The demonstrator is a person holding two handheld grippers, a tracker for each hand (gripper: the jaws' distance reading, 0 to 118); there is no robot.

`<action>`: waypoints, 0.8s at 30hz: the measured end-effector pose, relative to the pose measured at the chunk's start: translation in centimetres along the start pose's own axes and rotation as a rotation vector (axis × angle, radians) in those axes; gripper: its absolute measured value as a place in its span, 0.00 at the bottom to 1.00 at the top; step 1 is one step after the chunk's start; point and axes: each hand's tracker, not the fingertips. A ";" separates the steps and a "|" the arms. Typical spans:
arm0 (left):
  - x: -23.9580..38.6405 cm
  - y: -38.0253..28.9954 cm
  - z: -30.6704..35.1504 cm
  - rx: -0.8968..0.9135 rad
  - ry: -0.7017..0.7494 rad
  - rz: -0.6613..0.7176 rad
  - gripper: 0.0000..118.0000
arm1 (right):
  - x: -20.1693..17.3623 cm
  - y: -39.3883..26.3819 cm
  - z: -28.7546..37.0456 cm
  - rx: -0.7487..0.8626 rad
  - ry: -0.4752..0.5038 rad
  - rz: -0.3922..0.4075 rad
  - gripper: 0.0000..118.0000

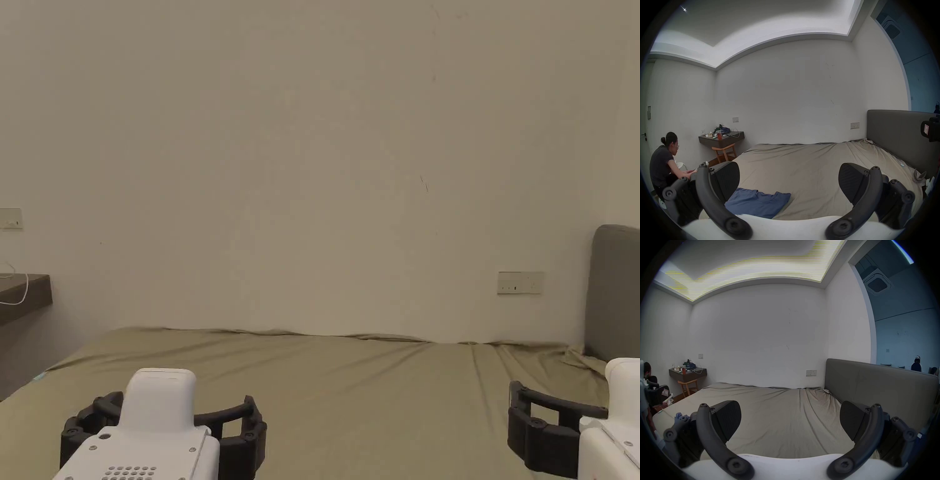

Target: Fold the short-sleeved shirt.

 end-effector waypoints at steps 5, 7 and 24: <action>-0.1 0.1 0.0 0.000 0.000 0.012 1.00 | 0.0 0.1 0.2 0.006 0.002 0.002 1.00; -0.1 0.2 0.1 -0.001 -0.001 0.012 1.00 | 0.0 0.2 0.2 0.010 0.003 0.000 1.00; -0.1 0.0 0.0 -0.011 -0.003 0.011 1.00 | -0.3 0.2 0.2 0.012 0.016 0.003 1.00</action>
